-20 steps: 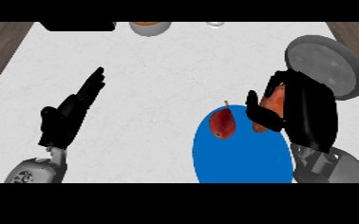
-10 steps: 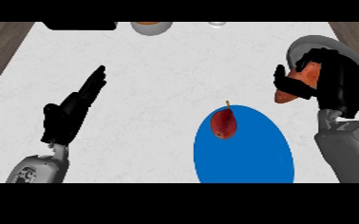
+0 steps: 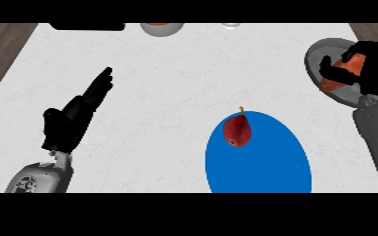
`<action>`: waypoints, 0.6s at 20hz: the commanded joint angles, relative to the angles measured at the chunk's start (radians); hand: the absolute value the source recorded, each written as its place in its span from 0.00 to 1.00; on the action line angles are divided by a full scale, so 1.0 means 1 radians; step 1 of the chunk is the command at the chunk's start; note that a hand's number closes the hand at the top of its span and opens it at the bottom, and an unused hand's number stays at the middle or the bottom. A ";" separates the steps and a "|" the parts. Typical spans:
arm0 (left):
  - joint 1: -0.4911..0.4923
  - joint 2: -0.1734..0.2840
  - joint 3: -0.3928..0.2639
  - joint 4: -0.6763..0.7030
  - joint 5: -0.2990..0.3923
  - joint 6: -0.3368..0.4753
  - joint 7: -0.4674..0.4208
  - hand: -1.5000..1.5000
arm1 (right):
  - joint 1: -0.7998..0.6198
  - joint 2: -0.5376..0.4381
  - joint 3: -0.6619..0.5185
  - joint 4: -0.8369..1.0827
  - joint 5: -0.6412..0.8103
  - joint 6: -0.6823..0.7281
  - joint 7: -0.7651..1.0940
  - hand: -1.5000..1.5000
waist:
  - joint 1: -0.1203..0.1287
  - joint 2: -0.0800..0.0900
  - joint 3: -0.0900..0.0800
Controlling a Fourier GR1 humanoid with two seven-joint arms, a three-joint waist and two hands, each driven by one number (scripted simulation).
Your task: Pick the sweet potato from the plate and place it in the pan
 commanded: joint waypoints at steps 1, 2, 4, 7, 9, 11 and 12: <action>-0.025 0.009 0.031 0.090 -0.007 -0.027 -0.066 0.50 | -0.112 -0.008 -0.081 0.279 -0.040 -0.069 -0.180 1.00 | 0.007 0.006 0.000; -0.009 -0.026 0.003 0.072 -0.030 0.004 -0.061 0.50 | -0.046 -0.039 -0.113 0.279 -0.083 -0.080 -0.272 1.00 | 0.000 0.004 0.000; -0.036 -0.011 0.022 0.011 0.002 -0.019 0.025 0.50 | -0.163 -0.047 -0.143 0.413 -0.082 -0.079 -0.311 1.00 | 0.008 0.002 0.000; 0.004 -0.039 -0.012 0.043 -0.056 0.002 -0.056 0.50 | -0.199 -0.073 -0.187 0.548 -0.101 -0.097 -0.409 1.00 | 0.014 0.006 0.001; -0.065 -0.023 0.028 0.037 -0.011 -0.018 0.014 0.50 | -0.197 -0.053 -0.215 0.625 -0.109 -0.170 -0.479 1.00 | 0.018 0.010 0.002; -0.006 -0.050 -0.005 0.026 -0.041 -0.006 -0.011 0.50 | -0.271 -0.077 -0.227 0.685 -0.114 -0.133 -0.510 1.00 | 0.019 0.007 0.001; -0.042 -0.034 0.012 0.011 -0.021 -0.024 0.006 0.50 | -0.291 -0.085 -0.235 0.725 -0.110 -0.141 -0.511 1.00 | 0.026 0.010 0.002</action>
